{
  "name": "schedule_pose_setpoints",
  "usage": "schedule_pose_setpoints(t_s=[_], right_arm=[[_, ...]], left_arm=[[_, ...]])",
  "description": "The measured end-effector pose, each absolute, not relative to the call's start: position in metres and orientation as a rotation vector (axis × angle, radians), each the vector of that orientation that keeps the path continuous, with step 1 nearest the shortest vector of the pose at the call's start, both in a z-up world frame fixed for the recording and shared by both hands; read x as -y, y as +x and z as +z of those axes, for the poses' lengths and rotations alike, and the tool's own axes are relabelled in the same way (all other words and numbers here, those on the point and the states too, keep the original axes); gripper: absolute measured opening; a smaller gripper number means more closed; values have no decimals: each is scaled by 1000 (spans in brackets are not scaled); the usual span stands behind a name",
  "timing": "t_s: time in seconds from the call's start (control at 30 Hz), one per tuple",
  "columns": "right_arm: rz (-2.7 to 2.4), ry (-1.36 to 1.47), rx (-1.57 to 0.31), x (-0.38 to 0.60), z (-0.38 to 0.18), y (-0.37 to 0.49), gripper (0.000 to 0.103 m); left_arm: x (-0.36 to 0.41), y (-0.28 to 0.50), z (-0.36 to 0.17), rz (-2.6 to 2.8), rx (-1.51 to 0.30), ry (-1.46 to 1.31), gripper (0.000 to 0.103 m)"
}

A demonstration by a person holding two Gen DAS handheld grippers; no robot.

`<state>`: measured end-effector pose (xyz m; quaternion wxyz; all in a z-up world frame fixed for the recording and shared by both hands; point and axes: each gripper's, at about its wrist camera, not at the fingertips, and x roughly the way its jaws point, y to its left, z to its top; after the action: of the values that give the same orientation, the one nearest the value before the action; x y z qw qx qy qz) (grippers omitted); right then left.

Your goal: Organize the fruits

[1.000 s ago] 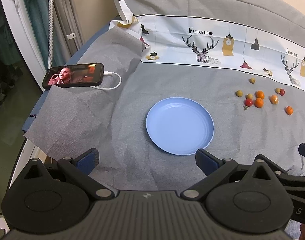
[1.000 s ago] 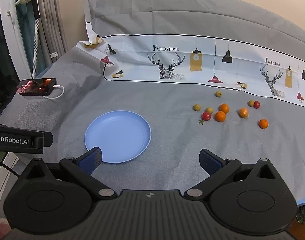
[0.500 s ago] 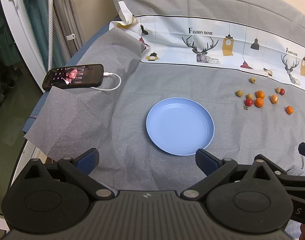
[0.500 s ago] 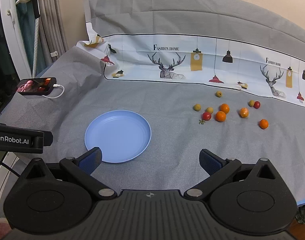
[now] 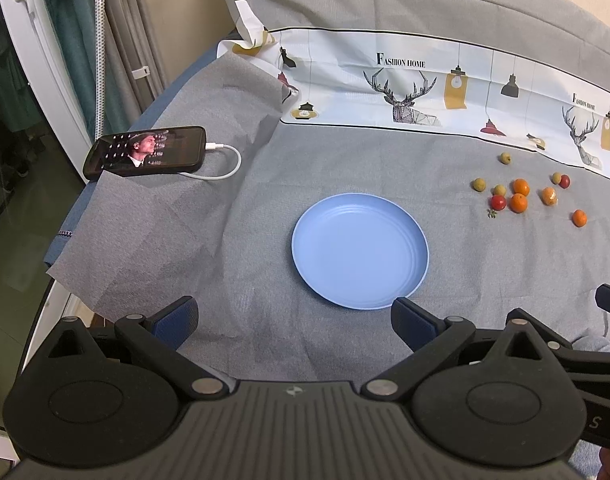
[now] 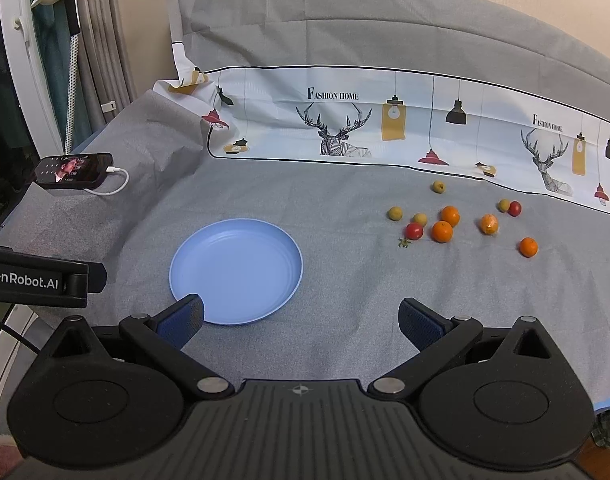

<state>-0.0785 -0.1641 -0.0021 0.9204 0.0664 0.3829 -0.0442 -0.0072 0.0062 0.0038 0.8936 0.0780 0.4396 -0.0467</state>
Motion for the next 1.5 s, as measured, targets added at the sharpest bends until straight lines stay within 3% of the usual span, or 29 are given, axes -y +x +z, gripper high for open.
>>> schedule_pose_setpoints(t_s=[0.97,1.5], right_arm=[[-111,284,-841,203,-33,-64,103],[-493,399,-789,350,-108,-38,103]], left_arm=[[34,17,-12,-78,-977,266,103],[179,97,-52,-300,-986,317,103]])
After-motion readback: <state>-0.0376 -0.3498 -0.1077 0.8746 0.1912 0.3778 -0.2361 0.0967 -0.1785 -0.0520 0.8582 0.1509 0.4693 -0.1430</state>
